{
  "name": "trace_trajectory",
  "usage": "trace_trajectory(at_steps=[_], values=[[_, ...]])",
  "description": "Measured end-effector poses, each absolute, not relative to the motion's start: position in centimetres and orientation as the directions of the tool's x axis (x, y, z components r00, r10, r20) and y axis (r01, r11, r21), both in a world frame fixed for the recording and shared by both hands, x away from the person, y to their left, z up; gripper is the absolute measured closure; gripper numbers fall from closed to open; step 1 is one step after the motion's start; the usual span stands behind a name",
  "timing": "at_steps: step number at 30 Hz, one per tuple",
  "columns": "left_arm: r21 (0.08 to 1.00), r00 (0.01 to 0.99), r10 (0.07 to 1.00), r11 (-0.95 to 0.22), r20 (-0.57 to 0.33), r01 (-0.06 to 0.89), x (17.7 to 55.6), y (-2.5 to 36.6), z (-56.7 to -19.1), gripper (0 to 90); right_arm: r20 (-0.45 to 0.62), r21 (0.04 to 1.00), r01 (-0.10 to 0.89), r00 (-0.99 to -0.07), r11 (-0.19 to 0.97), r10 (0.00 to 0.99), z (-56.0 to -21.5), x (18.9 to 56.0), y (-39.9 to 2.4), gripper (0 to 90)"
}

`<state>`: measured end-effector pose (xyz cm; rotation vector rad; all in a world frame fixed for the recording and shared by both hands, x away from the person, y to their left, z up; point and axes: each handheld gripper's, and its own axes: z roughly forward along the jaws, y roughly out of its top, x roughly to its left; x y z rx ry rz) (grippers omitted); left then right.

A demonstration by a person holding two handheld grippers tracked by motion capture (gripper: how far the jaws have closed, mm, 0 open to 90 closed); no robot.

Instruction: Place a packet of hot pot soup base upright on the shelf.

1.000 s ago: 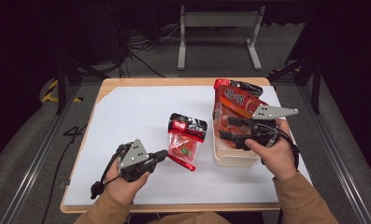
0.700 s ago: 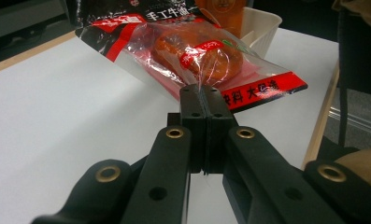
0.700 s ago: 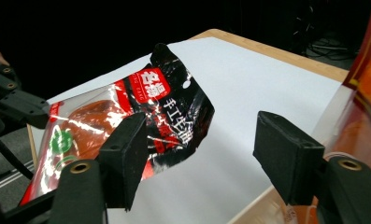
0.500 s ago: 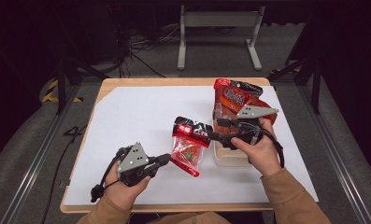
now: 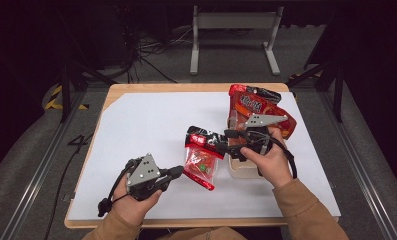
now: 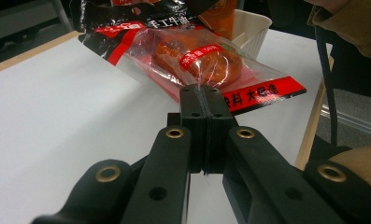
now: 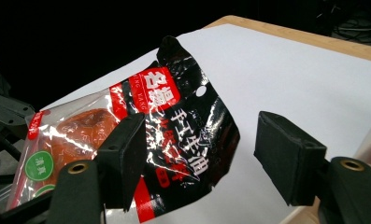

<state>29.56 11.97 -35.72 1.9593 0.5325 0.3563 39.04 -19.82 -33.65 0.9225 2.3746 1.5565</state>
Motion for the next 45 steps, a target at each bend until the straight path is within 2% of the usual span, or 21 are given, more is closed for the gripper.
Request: trace_trajectory(at_steps=[10,13,18,23,29,45], values=[[0.902,0.859,0.511,-0.378,0.017,0.208,29.6,11.9,-35.9,89.6,0.218,0.863,0.416,-0.818,0.287,0.532,-34.2,39.3,-19.2,35.0],[0.901,0.859,0.512,-0.381,0.018,0.208,29.6,11.9,-35.9,89.6,0.23,0.859,0.426,-0.817,0.285,0.528,-34.3,39.3,-19.0,37.6],[0.901,0.857,0.514,-0.381,0.02,0.208,29.8,11.9,-35.9,89.6,0.23,0.853,0.431,-0.817,0.294,0.529,-34.1,39.5,-19.2,55.8],[0.9,0.856,0.517,-0.381,0.016,0.213,29.9,12.0,-36.0,89.6,0.198,0.853,0.41,-0.827,0.322,0.527,-33.9,39.3,-19.4,67.6],[0.899,0.857,0.514,-0.382,0.012,0.216,29.9,12.0,-36.1,89.5,0.143,0.858,0.372,-0.835,0.354,0.531,-33.7,39.3,-19.8,88.1],[0.882,0.877,0.481,-0.403,-0.022,0.243,30.6,11.6,-37.1,88.7,0.106,0.888,0.317,-0.847,0.334,0.52,-31.6,38.6,-20.9,90.0]])
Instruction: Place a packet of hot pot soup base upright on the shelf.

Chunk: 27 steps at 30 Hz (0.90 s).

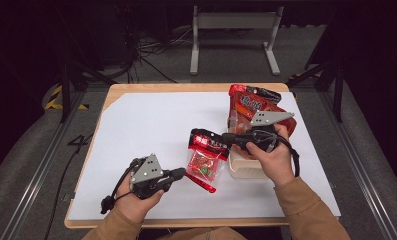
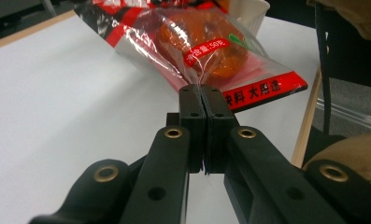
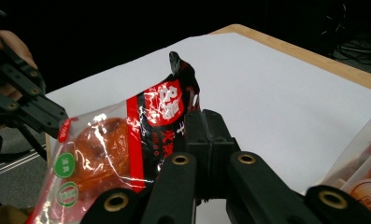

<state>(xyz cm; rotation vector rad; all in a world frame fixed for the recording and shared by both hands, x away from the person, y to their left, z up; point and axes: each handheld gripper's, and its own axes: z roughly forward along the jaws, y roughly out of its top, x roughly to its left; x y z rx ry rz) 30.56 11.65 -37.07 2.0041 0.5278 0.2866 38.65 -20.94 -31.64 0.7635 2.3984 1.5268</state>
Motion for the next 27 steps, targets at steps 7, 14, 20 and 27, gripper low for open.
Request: trace_trajectory(at_steps=[7,14,20,27], values=[[0.884,0.873,0.488,-0.401,-0.015,0.239,30.7,11.6,-37.3,89.2,0.113,0.891,0.315,-0.852,0.328,0.511,-30.9,38.5,-21.0,90.0],[0.894,0.853,0.513,-0.422,0.098,0.152,29.7,11.6,-36.6,90.0,0.185,0.871,0.383,-0.836,0.309,0.516,-31.6,39.1,-21.2,90.0],[0.91,0.852,0.508,-0.401,0.123,0.108,29.2,11.7,-36.2,90.0,0.237,0.86,0.428,-0.816,0.278,0.527,-32.4,39.5,-21.6,76.8],[0.917,0.852,0.507,-0.388,0.13,0.091,29.1,11.8,-36.0,90.0,0.317,0.844,0.476,-0.814,0.247,0.487,-33.0,39.7,-21.2,69.2]])
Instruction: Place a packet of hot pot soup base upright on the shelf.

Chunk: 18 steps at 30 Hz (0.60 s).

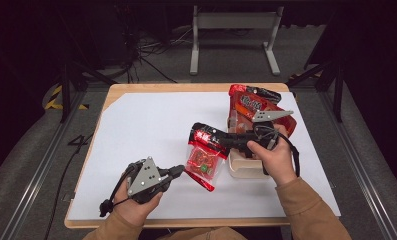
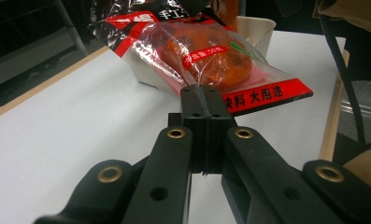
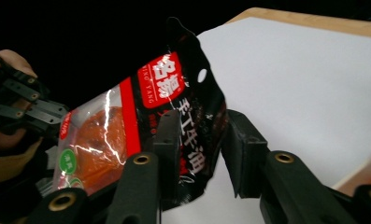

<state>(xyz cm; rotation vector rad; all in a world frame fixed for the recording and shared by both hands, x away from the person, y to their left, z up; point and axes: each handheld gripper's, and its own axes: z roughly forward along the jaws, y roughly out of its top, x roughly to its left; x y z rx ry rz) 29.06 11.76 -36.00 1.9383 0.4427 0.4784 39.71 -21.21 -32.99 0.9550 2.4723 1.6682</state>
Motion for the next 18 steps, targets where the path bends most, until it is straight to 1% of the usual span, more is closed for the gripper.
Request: trace_trajectory(at_steps=[1,2,3,4,6,14,18], values=[[0.915,0.856,0.501,-0.392,0.127,0.094,29.1,11.7,-36.0,90.0,0.32,0.842,0.478,-0.815,0.249,0.482,-33.0,39.7,-21.1,72.1],[0.915,0.856,0.501,-0.392,0.127,0.094,29.1,11.7,-36.0,90.0,0.32,0.842,0.478,-0.815,0.249,0.482,-33.0,39.7,-21.1,72.1],[0.916,0.855,0.504,-0.391,0.126,0.095,29.1,11.7,-36.1,90.0,0.318,0.842,0.475,-0.819,0.255,0.477,-33.0,39.7,-21.1,77.2],[0.914,0.856,0.501,-0.395,0.125,0.098,29.1,11.7,-36.1,90.0,0.306,0.842,0.467,-0.826,0.271,0.474,-33.0,39.7,-21.0,84.3],[0.916,0.857,0.502,-0.388,0.116,0.103,29.3,11.8,-36.2,90.0,0.288,0.847,0.45,-0.836,0.283,0.467,-32.9,39.5,-20.9,88.9],[0.907,0.872,0.485,-0.391,0.058,0.157,29.9,11.7,-36.5,89.0,0.207,0.879,0.377,-0.853,0.292,0.478,-31.9,38.8,-20.8,89.8],[0.899,0.866,0.499,-0.389,0.021,0.202,30.3,11.8,-36.8,84.7,0.195,0.896,0.351,-0.862,0.272,0.468,-31.3,38.4,-21.0,89.8]])
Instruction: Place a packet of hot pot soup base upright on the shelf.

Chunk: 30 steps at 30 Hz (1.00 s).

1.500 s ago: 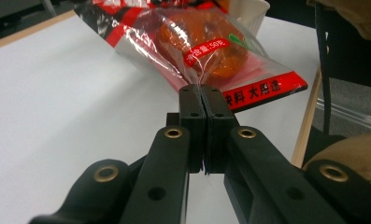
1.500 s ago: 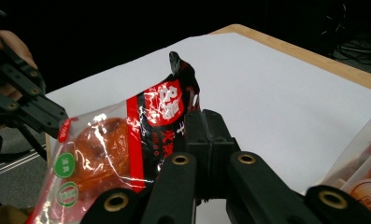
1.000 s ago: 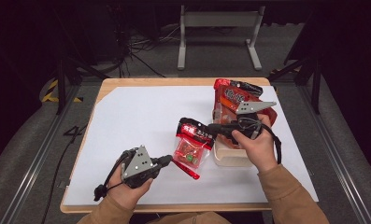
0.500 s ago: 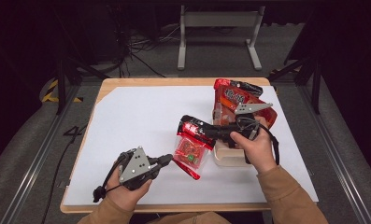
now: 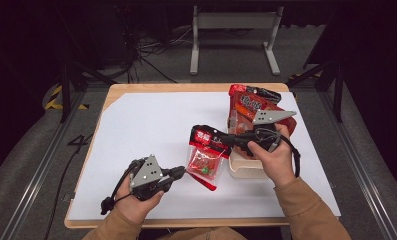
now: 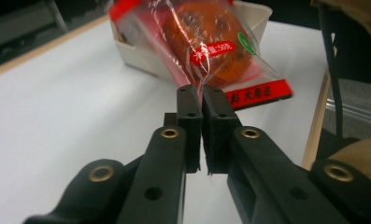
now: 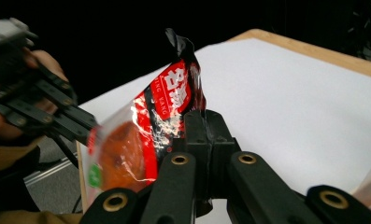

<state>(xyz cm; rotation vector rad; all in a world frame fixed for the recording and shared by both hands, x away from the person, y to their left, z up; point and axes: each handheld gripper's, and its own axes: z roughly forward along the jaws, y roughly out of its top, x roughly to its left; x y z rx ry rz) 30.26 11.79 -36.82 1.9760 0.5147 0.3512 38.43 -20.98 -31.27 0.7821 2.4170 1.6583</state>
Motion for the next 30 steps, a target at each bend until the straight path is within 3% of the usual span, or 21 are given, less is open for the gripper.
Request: trace_trajectory(at_steps=[2,6,12,16,22,30], values=[[0.894,0.865,0.501,-0.371,-0.035,0.251,30.7,11.9,-37.1,79.3,0.199,0.903,0.344,-0.867,0.259,0.456,-30.8,38.2,-21.1,89.9],[0.891,0.856,0.512,-0.358,-0.063,0.28,31.0,12.0,-37.4,69.0,0.167,0.902,0.32,-0.877,0.289,0.45,-30.5,37.6,-20.7,89.9],[0.902,0.834,0.544,-0.307,-0.097,0.305,31.7,12.4,-37.4,35.9,0.127,0.903,0.294,-0.879,0.313,0.46,-30.0,37.4,-20.7,89.9],[0.91,0.826,0.552,-0.274,-0.116,0.311,32.2,12.8,-37.1,26.5,0.114,0.903,0.282,-0.885,0.324,0.452,-29.7,37.2,-20.8,89.9],[0.923,0.848,0.525,-0.283,-0.077,0.26,32.7,12.8,-35.9,18.5,0.055,0.892,0.213,-0.926,0.398,0.373,-29.1,36.1,-19.8,89.8],[0.928,0.877,0.474,-0.283,-0.083,0.241,33.8,12.2,-34.8,13.7,0.028,0.875,0.177,-0.948,0.451,0.316,-29.1,35.5,-19.1,89.7]])
